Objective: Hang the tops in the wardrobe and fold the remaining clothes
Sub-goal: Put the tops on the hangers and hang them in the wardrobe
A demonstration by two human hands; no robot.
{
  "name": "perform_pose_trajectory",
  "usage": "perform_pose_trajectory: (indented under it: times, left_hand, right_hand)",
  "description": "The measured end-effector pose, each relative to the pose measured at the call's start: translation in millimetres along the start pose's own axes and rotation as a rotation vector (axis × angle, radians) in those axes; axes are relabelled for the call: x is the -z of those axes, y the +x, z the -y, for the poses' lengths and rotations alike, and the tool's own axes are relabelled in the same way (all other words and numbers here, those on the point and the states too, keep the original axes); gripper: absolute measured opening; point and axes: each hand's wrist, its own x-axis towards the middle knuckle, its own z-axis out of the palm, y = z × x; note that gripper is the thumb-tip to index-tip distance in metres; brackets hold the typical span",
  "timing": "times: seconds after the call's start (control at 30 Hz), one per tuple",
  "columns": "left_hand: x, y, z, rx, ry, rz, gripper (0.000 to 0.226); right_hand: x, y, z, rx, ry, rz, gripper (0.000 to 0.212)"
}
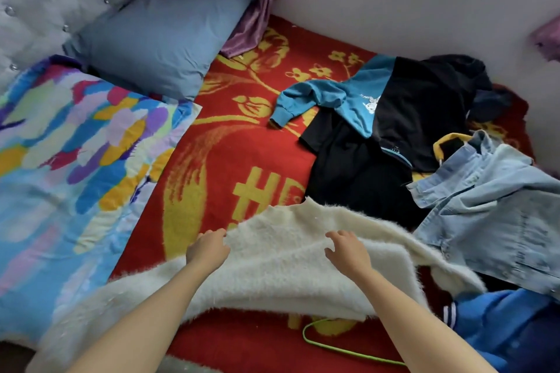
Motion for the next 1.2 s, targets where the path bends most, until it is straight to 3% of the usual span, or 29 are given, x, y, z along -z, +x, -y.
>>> perform_pose_trajectory:
  times: [0.27,0.4,0.67,0.73,0.83,0.87,1.03,1.2]
  left_hand:
    - [-57.6,67.2,-25.4,-0.061,0.081,0.039,0.048]
    - [-76.2,93.7,-29.3,-0.052,0.128,0.04,0.053]
    - [-110.0,121.1,-34.2,-0.062,0.253,0.049,0.069]
    - [-118.1,120.4,-36.2,-0.05,0.251,-0.008,0.068]
    - [-121.2,113.0,-42.1,0.013,0.203,-0.083,0.062]
    - [-119.6,105.7,-43.6,0.022,0.189,-0.085,0.059]
    - [-103.1,74.1,-44.2,-0.009,0.052,-0.161,0.042]
    - [-38.8,49.0,-45.7,-0.049,-0.122,-0.356,0.043]
  right_hand:
    - [-36.7,100.8,-38.6,-0.067,0.004,0.052,0.047]
    - [-55.0,137.4,-40.9,-0.005,-0.058,0.009,0.049]
    - [-69.4,186.4,-43.9,0.025,-0.123,0.16,0.082]
    - [-74.6,187.3,-44.5,-0.017,-0.137,0.135,0.074]
    - [-83.5,176.1,-45.1,-0.065,-0.146,0.004,0.019]
    - [-84.2,164.3,-45.3,-0.086,-0.113,-0.009,0.01]
    - [-78.5,118.1,-50.7,-0.172,-0.005,-0.123,0.014]
    - [3.8,96.4,-44.3,-0.18,0.106,-0.32,0.009]
